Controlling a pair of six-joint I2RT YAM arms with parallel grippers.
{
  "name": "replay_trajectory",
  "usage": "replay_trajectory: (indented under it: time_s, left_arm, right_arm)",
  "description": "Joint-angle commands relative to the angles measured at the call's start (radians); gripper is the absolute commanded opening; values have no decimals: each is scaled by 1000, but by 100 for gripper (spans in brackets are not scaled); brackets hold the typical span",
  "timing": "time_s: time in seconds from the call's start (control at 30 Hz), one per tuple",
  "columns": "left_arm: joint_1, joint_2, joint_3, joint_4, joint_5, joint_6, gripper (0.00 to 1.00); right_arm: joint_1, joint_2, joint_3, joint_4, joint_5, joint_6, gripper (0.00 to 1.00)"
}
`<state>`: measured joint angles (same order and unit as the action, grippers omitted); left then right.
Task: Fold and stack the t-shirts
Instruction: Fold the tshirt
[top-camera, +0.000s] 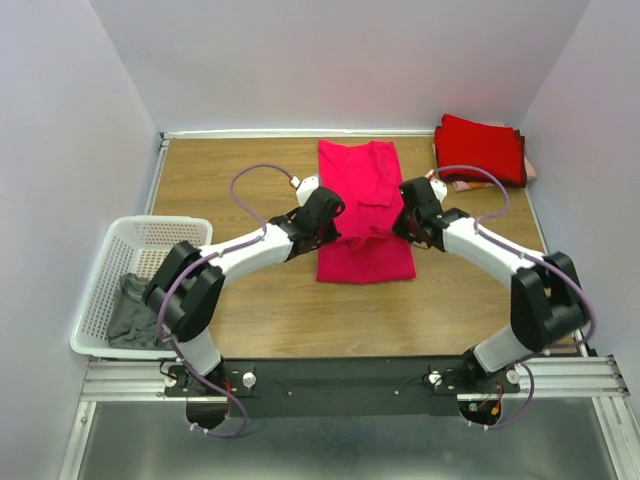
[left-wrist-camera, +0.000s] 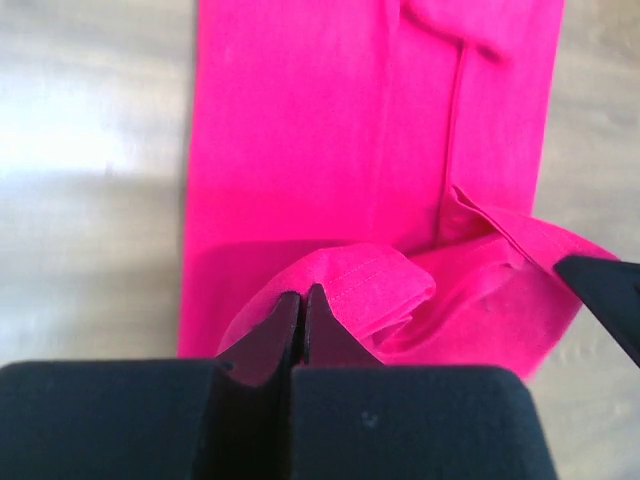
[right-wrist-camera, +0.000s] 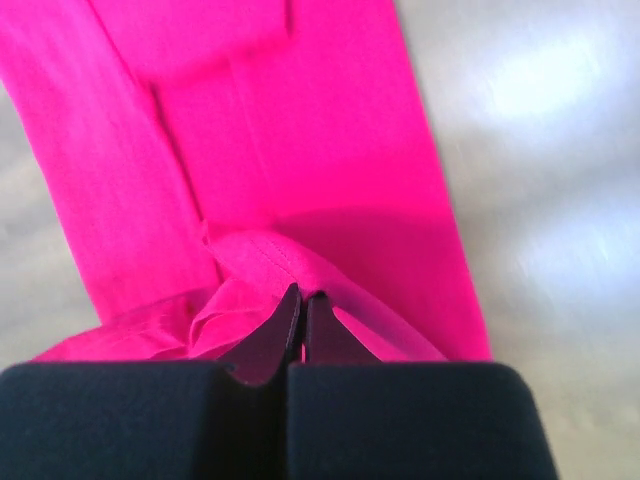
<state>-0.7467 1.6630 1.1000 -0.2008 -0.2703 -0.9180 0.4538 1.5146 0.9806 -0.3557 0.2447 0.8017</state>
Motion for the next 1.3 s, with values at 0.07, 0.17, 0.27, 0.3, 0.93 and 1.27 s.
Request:
replay_trajectory:
  time_s: [0.07, 0.17, 0.27, 0.3, 0.93, 1.27]
  left_arm:
    - [65, 144, 170, 66, -29, 76, 0]
    - [107, 194, 222, 80, -1, 96, 0]
    - [148, 253, 287, 81, 40, 126, 0]
    - [156, 265, 303, 83, 51, 133, 0]
    - [322, 339, 407, 173, 217, 257, 64]
    - [313, 187, 206, 143, 210, 136, 57]
  right_arm:
    - [-82, 175, 141, 164, -54, -76, 1]
    - [-125, 225, 196, 182, -96, -79, 0]
    - [-168, 277, 243, 201, -148, -87, 1]
    - [-181, 291, 256, 202, -166, -91, 0]
    - [-274, 452, 475, 181, -282, -164, 74]
    - [-236, 220, 187, 181, -255, -139, 73]
